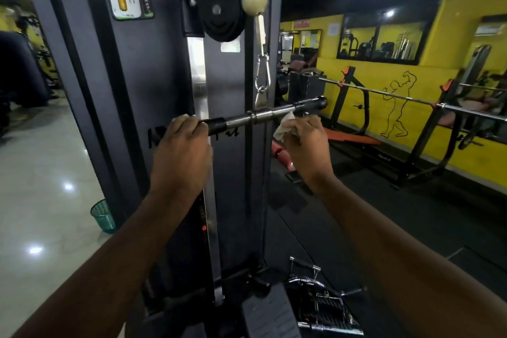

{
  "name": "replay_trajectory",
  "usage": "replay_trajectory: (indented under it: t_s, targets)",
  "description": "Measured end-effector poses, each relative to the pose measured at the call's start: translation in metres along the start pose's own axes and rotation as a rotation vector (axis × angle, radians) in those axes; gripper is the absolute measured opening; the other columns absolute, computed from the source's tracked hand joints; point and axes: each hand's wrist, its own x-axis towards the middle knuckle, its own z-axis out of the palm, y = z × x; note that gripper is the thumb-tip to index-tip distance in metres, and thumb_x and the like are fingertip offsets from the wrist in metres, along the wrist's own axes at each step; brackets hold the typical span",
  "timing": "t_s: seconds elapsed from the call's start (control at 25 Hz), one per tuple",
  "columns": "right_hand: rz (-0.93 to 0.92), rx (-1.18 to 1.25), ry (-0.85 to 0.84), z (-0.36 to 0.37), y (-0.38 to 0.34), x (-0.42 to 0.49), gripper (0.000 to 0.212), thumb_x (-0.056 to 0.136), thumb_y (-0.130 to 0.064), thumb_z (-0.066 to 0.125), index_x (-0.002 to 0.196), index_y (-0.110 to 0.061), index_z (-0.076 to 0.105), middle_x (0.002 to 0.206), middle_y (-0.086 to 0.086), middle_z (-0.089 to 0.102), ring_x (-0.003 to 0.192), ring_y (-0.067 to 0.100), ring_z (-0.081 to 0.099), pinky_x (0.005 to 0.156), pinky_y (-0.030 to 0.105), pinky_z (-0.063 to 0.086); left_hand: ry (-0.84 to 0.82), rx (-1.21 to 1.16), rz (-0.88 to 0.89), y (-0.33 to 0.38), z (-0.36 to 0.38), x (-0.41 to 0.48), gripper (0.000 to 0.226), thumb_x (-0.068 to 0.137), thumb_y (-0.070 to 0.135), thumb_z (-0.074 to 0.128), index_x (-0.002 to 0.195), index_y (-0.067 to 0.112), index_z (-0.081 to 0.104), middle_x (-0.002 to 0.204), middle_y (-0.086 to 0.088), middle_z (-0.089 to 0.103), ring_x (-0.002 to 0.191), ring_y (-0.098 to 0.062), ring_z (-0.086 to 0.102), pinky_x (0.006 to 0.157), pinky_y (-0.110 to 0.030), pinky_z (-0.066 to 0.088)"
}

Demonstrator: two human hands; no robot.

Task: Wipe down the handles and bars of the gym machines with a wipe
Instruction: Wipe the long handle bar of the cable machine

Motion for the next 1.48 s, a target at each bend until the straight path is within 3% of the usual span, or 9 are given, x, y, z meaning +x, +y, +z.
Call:
replay_trajectory:
  t_s: [0.12, 0.24, 0.4, 0.56, 0.76, 0.96, 1.12, 1.28, 1.48]
  targets:
    - [-0.015, 0.039, 0.003, -0.001, 0.022, 0.012, 0.018, 0.095, -0.013, 0.059, 0.108, -0.022, 0.065, 0.117, -0.005, 0.055, 0.1, 0.004, 0.053, 0.082, 0.015, 0.047, 0.169, -0.013, 0.176, 0.034, 0.015, 0.009, 0.023, 0.073, 0.002, 0.071, 0.094, -0.006, 0.072, 0.1, -0.021, 0.07, 0.1, -0.034, 0.065, 0.089, -0.035, 0.052]
    - [-0.006, 0.075, 0.038, -0.003, 0.039, 0.022, 0.016, 0.097, -0.019, 0.056, 0.104, -0.033, 0.059, 0.113, -0.01, 0.058, 0.095, 0.004, 0.057, 0.077, 0.032, 0.055, 0.113, -0.094, 0.193, 0.063, 0.044, 0.03, 0.031, 0.088, 0.012, 0.05, 0.108, -0.004, 0.069, 0.112, -0.019, 0.068, 0.109, -0.033, 0.062, 0.1, -0.035, 0.043]
    - [-0.017, 0.047, 0.042, 0.003, 0.062, 0.042, 0.034, 0.09, -0.006, 0.065, 0.12, -0.021, 0.062, 0.123, -0.001, 0.057, 0.108, 0.009, 0.055, 0.09, 0.023, 0.048, -0.084, -0.005, 0.21, 0.096, 0.08, 0.074, 0.044, 0.091, 0.02, 0.047, 0.124, -0.006, 0.059, 0.129, -0.024, 0.059, 0.123, -0.037, 0.054, 0.105, -0.046, 0.043]
    - [-0.062, 0.093, 0.027, 0.02, 0.078, 0.07, 0.029, 0.092, -0.004, 0.058, 0.119, -0.013, 0.065, 0.123, 0.005, 0.057, 0.104, 0.001, 0.047, 0.088, 0.005, 0.04, -0.307, 0.272, 0.063, 0.111, 0.108, 0.106, 0.069, 0.096, 0.034, 0.05, 0.148, -0.003, 0.023, 0.146, -0.025, 0.039, 0.133, -0.035, 0.04, 0.115, -0.046, 0.029]
    - [-0.169, 0.067, -0.032, 0.056, 0.087, 0.095, 0.035, 0.087, 0.0, 0.064, 0.12, -0.012, 0.062, 0.123, 0.005, 0.056, 0.104, -0.001, 0.044, 0.086, -0.003, 0.033, -0.237, 0.369, 0.011, 0.1, 0.118, 0.115, 0.019, 0.095, 0.027, 0.053, 0.107, 0.013, 0.06, 0.096, -0.004, 0.064, 0.088, -0.02, 0.058, 0.081, -0.036, 0.044]
    - [-0.299, 0.143, -0.072, 0.086, 0.091, 0.098, 0.039, 0.088, 0.0, 0.066, 0.126, -0.008, 0.061, 0.128, 0.007, 0.056, 0.118, 0.017, 0.055, 0.101, 0.027, 0.047, -0.211, 0.356, 0.054, 0.088, 0.127, 0.109, 0.025, 0.09, 0.025, 0.063, 0.113, 0.015, 0.062, 0.098, -0.002, 0.067, 0.089, -0.02, 0.062, 0.088, -0.036, 0.046]
    - [-0.41, 0.127, -0.044, 0.088, 0.103, 0.08, 0.039, 0.091, -0.005, 0.061, 0.13, -0.007, 0.06, 0.133, 0.011, 0.059, 0.132, 0.024, 0.049, 0.113, 0.031, 0.034, -0.108, 0.338, 0.079, 0.085, 0.141, 0.099, 0.045, 0.079, 0.021, 0.076, 0.121, 0.009, 0.065, 0.109, -0.008, 0.07, 0.099, -0.025, 0.065, 0.101, -0.04, 0.044]
    - [-0.309, 0.116, 0.03, 0.079, 0.11, 0.08, 0.039, 0.092, -0.009, 0.048, 0.128, -0.01, 0.062, 0.133, 0.006, 0.061, 0.131, 0.022, 0.051, 0.11, 0.045, 0.04, 0.049, 0.272, 0.131, 0.09, 0.145, 0.088, 0.032, 0.089, 0.019, 0.069, 0.117, 0.005, 0.067, 0.114, -0.012, 0.07, 0.105, -0.026, 0.065, 0.102, -0.039, 0.039]
    - [-0.427, 0.098, 0.002, 0.082, 0.131, 0.072, 0.038, 0.095, -0.006, 0.05, 0.131, -0.009, 0.061, 0.135, 0.007, 0.06, 0.133, 0.022, 0.05, 0.109, 0.045, 0.041, 0.097, 0.215, 0.176, 0.091, 0.142, 0.086, 0.026, 0.089, 0.014, 0.063, 0.111, 0.003, 0.07, 0.107, -0.012, 0.072, 0.098, -0.028, 0.067, 0.096, -0.04, 0.041]
